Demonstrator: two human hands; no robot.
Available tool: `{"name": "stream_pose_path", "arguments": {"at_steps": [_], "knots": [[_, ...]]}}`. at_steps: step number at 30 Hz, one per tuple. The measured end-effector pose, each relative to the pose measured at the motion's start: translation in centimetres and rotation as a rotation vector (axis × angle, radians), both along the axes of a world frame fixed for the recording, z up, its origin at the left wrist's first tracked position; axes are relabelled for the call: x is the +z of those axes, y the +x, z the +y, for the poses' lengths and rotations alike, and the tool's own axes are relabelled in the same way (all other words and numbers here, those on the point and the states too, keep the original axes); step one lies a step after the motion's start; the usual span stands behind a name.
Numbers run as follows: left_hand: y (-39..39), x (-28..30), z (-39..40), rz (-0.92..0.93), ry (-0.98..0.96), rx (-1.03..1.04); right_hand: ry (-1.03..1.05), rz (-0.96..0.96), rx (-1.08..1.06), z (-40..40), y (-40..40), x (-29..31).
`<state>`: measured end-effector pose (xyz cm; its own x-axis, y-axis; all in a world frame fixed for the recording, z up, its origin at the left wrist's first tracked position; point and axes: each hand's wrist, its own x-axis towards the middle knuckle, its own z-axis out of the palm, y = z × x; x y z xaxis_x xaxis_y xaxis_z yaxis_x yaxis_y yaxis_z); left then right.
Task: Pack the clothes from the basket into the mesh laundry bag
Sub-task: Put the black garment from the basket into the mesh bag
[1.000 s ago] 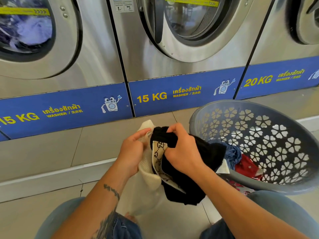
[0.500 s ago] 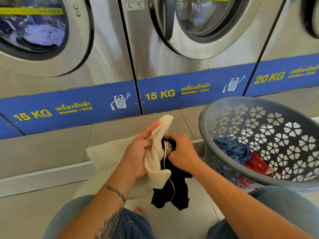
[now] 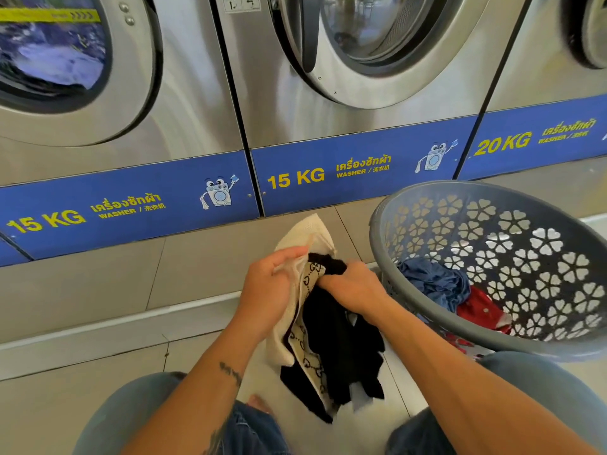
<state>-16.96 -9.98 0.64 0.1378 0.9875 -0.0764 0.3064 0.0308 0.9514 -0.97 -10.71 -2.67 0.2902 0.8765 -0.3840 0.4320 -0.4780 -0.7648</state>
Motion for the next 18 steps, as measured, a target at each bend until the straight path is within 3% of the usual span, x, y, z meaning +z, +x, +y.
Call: {"name": "stream_pose_path", "arguments": {"at_steps": [2,4,8,11,13,15,18], "knots": [[0.2,-0.7,-0.4,0.155,0.077,-0.058,-0.017,-0.002,-0.077,0.2,0.4,0.4],[0.6,-1.7,-0.6,0.231,0.095,-0.106,-0.029,0.136,-0.146,0.4,0.8,0.4],[1.6,-2.5,-0.8,0.115,-0.107,-0.109,-0.028,0.32,-0.182,0.1,0.9,0.5],[1.5,-4.6,-1.5,-0.172,-0.343,-0.054,-0.01,0.264,-0.066,-0.5,0.8,-0.1],[1.0,-6.6,-1.8,-0.296,-0.454,0.014,-0.005,0.117,0.139,-1.1,0.4,-1.0],[0.5,-8.1,-1.3,-0.298,-0.531,0.063,0.012,-0.066,0.333,-1.7,0.1,-2.3],[-0.4,-9.4,-0.7,-0.302,-0.578,0.128,0.14,-0.243,0.455,-2.5,-0.5,-4.4]]}}
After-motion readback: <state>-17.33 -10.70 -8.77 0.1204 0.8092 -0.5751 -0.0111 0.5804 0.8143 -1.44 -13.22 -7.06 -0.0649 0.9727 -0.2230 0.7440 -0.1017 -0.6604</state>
